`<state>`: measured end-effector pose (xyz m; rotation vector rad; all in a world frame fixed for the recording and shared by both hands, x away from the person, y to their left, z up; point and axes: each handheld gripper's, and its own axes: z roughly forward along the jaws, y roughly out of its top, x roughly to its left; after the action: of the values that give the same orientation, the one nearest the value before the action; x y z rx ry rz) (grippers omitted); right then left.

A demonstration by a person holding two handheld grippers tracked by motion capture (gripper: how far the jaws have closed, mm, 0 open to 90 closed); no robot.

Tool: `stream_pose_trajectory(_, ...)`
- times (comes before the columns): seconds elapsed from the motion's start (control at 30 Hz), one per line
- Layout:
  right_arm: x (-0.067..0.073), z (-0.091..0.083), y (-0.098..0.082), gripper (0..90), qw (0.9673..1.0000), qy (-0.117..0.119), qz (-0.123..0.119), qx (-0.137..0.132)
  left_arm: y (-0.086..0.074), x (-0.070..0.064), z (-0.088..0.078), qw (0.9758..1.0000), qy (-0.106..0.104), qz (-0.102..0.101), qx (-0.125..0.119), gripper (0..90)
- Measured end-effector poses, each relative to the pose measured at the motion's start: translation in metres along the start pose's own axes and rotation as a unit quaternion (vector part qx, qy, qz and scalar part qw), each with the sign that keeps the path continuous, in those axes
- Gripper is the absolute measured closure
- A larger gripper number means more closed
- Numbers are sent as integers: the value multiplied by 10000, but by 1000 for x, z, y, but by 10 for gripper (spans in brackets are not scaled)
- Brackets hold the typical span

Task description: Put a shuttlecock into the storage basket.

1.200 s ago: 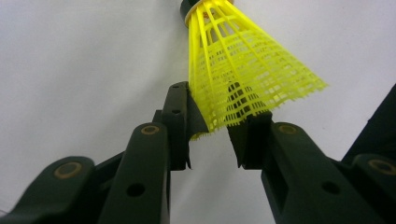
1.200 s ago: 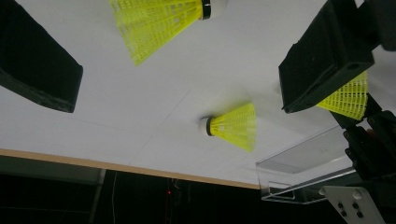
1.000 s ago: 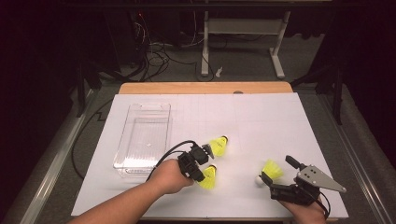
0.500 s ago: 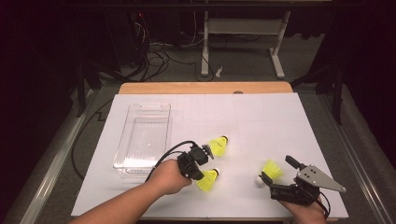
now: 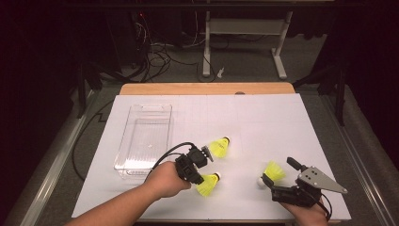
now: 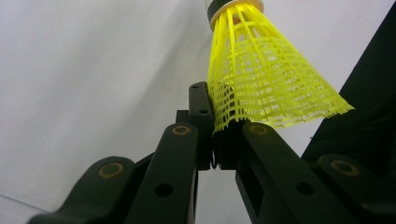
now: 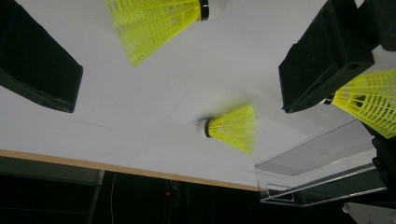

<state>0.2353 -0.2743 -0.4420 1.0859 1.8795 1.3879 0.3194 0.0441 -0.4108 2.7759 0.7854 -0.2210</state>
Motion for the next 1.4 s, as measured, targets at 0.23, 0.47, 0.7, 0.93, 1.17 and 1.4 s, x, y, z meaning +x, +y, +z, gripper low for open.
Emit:
stream_pose_trajectory(0.23, 0, 0, 0, 2, 10000, 0, -6, 10, -7, 2, -8, 10000, -68, -29, -39, 877)
stream_pose_trajectory(0.47, 1, 1, 0, 2, 10000, 6, -28, 7, -14, 3, -16, 9999, -24, -76, -94, 877)
stream_pose_trajectory(0.7, 2, 1, 0, 2, 10000, 1, -41, 11, -21, 7, -30, 9996, -73, -153, -223, 877)
stream_pose_trajectory(0.93, 2, 1, 0, 2, 10000, 1, -34, 30, -27, 6, -45, 9993, -116, -149, -327, 877)
stream_pose_trajectory(1.17, 3, 1, 0, 2, 10000, 12, -55, 20, -30, 9, -57, 9992, -16, -204, -334, 876)
stream_pose_trajectory(1.4, 3, 1, 0, 2, 10000, 7, -63, 36, -34, 14, -70, 9991, 1, -276, -313, 877)
